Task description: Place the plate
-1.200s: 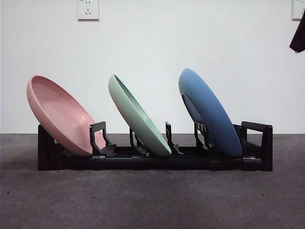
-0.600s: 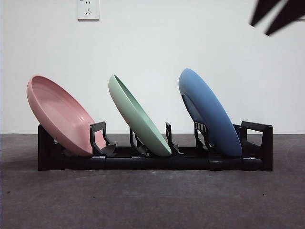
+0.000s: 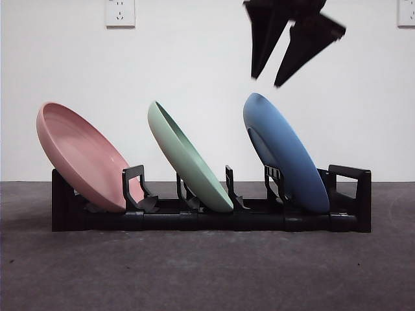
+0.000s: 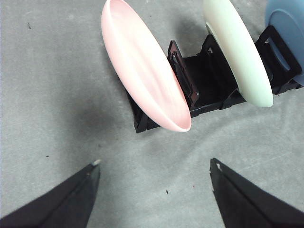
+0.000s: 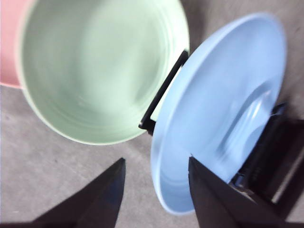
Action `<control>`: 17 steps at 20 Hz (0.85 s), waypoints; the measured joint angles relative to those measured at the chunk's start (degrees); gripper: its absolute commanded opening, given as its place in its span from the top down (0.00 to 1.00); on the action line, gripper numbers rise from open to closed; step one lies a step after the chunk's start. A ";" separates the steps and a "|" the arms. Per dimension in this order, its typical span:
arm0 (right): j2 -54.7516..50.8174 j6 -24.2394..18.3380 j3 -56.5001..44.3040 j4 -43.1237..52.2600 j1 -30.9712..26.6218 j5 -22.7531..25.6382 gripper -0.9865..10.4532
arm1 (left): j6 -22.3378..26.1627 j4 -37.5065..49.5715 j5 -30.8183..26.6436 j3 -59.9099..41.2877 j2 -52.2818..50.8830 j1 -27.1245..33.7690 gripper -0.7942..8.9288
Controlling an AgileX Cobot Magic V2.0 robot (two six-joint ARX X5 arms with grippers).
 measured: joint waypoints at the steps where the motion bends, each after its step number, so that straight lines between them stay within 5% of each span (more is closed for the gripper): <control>1: 1.11 0.00 0.00 0.09 0.00 0.02 0.73 | 0.00 0.02 0.00 0.00 0.00 0.00 0.54; 7: 4.72 0.00 0.00 2.19 -0.02 0.15 0.74 | 0.00 0.02 0.02 0.00 0.00 0.00 0.54; 12: 5.62 -0.02 0.00 3.13 -0.02 -0.11 0.90 | 0.00 0.00 0.00 0.00 0.00 0.00 0.54; 17: 5.62 0.44 0.00 2.86 0.02 -0.98 0.90 | 0.00 0.00 0.00 0.00 0.00 0.00 0.54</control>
